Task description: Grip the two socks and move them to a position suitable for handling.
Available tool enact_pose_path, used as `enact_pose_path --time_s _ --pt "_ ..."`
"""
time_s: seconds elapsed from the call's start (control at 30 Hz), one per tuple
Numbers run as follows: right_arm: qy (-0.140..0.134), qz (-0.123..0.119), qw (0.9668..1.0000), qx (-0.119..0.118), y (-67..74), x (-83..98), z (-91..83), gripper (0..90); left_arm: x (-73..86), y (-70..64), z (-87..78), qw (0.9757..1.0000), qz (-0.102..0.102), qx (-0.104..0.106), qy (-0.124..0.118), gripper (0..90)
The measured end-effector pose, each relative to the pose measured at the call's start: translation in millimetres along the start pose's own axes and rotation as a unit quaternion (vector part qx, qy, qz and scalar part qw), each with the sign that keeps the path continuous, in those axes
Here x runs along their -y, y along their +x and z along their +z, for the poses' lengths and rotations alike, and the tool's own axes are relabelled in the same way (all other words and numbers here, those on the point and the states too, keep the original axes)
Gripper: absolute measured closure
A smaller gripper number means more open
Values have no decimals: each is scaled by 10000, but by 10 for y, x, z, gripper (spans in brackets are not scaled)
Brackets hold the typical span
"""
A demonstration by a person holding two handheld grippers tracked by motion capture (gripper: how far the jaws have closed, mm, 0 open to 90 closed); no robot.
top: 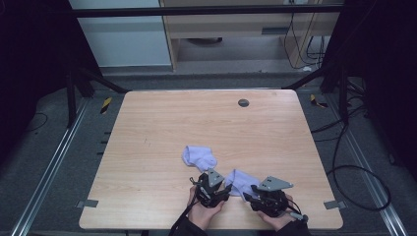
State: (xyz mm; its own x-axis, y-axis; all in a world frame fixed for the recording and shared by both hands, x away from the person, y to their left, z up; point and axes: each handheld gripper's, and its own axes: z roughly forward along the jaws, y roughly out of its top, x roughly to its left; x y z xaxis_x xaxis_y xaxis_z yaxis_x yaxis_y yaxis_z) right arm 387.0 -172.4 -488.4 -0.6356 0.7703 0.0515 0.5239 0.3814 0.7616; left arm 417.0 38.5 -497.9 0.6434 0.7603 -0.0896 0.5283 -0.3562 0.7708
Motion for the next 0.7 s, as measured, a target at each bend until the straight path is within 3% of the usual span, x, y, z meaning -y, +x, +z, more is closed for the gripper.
enact_pose_path --time_s 0.4,0.6,0.63,0.7 --pt "293 -166 9994 -82 30 24 93 639 28 -35 73 9999 50 -30 144 684" --pt "441 -232 9987 -136 34 28 124 733 34 -44 75 9999 75 -47 136 768" --pt "482 -251 9985 -71 38 19 124 786 34 -45 77 9998 103 -39 139 802" --pt "497 -257 9984 -55 38 16 125 807 35 -47 78 9999 83 -26 142 814"
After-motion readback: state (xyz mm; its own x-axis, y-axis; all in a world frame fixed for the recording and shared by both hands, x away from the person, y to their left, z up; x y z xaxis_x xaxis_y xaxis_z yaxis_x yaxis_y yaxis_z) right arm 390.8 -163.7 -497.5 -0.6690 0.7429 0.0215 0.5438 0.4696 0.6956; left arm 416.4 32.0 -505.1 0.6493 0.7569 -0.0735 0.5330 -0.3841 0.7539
